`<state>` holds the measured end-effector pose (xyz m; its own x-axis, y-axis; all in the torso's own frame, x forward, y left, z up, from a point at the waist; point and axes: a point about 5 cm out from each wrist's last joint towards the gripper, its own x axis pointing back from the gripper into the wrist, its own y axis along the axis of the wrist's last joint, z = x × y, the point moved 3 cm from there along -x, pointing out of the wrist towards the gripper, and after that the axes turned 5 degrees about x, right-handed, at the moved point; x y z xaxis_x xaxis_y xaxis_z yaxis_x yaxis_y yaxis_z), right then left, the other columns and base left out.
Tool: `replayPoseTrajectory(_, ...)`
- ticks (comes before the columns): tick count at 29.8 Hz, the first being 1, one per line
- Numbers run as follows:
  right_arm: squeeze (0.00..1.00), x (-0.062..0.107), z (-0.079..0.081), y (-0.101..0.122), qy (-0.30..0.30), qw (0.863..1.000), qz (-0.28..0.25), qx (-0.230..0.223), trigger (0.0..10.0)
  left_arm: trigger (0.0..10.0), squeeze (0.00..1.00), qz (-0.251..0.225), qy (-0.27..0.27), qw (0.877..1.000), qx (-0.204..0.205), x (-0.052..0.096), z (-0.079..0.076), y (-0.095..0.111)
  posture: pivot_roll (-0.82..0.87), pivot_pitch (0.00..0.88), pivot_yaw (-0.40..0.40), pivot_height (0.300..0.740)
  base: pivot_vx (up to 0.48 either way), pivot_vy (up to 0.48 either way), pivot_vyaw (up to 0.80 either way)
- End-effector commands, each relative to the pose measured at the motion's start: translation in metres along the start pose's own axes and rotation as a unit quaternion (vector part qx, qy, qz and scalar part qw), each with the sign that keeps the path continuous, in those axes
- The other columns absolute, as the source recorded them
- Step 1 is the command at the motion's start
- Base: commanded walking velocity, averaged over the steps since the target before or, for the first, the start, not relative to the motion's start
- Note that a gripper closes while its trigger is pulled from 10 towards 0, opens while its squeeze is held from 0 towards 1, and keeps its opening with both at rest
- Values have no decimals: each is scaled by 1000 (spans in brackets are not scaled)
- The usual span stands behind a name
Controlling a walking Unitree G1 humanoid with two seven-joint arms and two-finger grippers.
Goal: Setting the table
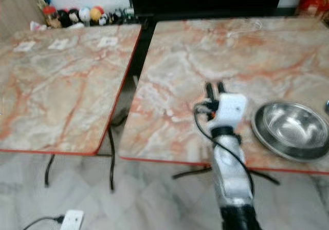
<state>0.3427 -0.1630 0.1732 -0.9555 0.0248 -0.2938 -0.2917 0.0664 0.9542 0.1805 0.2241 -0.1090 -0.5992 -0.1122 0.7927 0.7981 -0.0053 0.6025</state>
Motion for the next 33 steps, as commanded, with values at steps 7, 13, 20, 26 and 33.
replayPoseTrajectory(7,0,-2,18,7,31,999,-17,6,10000,10000,0,2,7,1000,-6,1,8,-2,-74,3,48,740,0,480,0)
replayPoseTrajectory(13,0,-5,9,6,25,999,-17,14,10000,10000,0,3,7,1000,-5,1,7,-3,-78,0,43,740,0,480,0)
replayPoseTrajectory(20,0,-7,15,7,32,999,-20,12,10000,10000,0,-3,5,1000,-3,0,5,2,-74,0,36,740,0,480,0)
replayPoseTrajectory(26,0,-8,19,6,37,999,-18,8,10000,10000,0,-5,6,1000,-2,0,5,3,-75,0,37,740,0,480,0)
replayPoseTrajectory(33,0,-6,18,0,34,999,-8,8,10000,10000,0,-9,6,1000,-1,0,5,4,-78,0,39,740,0,453,0)
